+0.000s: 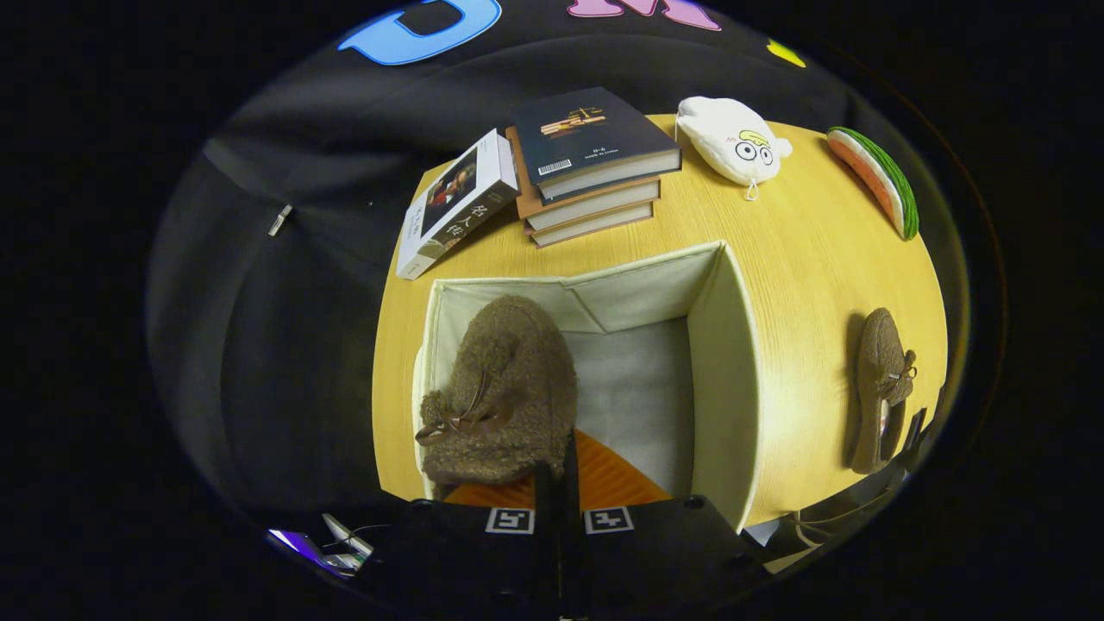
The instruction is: Open the storage box then place both shoes into the box .Put the left shoe in first, then the right shoe, with the right side of both shoes facing outward in a uniform manner.
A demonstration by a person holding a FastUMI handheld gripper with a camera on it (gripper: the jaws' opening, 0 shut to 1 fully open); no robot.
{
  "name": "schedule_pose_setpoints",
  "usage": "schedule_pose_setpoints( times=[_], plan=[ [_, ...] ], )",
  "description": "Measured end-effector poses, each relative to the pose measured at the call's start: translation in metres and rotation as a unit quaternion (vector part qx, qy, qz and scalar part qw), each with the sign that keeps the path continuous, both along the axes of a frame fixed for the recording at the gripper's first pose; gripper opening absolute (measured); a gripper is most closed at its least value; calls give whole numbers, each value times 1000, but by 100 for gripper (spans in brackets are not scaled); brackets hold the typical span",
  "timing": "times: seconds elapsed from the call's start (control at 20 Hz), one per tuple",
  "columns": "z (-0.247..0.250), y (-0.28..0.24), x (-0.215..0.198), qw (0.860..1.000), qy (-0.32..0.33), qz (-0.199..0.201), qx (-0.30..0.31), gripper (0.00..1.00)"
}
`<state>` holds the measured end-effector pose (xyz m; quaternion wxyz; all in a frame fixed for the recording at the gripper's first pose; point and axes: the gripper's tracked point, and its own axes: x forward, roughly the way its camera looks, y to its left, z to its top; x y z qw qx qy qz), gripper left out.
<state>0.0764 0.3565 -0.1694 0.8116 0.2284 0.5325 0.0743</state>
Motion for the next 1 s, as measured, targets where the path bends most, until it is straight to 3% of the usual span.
schedule_pose_setpoints(
  times=[0.55,0.85,1.0],
  plan=[
    [-1,21,-5,998,14,-2,55,21],
    [13,9,-7,997,-1,0,76,60],
    [26,-1,-13,995,-11,2,94,85]
  ],
)
